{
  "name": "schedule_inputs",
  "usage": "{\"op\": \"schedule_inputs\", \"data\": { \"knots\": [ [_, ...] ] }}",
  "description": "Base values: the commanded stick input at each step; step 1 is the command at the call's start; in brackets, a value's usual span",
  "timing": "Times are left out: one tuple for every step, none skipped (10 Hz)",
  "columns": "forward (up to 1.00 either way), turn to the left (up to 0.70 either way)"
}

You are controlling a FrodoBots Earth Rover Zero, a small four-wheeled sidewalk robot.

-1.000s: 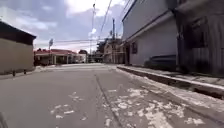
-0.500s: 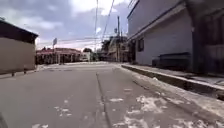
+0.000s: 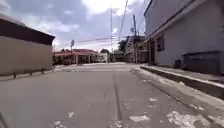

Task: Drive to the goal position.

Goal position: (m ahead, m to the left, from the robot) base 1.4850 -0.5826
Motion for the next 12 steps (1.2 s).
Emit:
{"op": "schedule_inputs", "data": {
  "knots": [
    [1.0, 0.01],
    [1.0, 0.01],
    [1.0, 0.01],
    [1.0, 0.01],
    [1.0, -0.39],
    [1.0, -0.2],
    [1.0, 0.01],
    [1.0, 0.01],
    [1.0, 0.01],
    [1.0, 0.01],
    [1.0, 0.01],
    [1.0, 0.01]
  ]
}}
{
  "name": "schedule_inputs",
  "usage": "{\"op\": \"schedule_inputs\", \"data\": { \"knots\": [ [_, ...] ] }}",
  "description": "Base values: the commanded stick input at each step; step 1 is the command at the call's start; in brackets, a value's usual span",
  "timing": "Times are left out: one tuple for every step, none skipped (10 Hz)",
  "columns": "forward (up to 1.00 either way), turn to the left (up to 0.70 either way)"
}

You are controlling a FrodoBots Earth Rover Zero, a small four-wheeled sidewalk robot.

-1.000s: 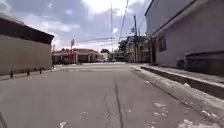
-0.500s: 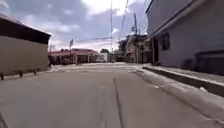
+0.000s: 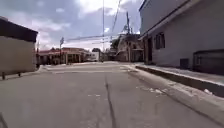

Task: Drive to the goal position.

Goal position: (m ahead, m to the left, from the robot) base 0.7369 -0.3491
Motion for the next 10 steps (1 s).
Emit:
{"op": "schedule_inputs", "data": {
  "knots": [
    [1.0, 0.01],
    [1.0, 0.01],
    [1.0, 0.01],
    [1.0, 0.01],
    [1.0, 0.01],
    [1.0, 0.01],
    [1.0, 0.01],
    [1.0, 0.01],
    [1.0, 0.01],
    [1.0, 0.01]
  ]
}}
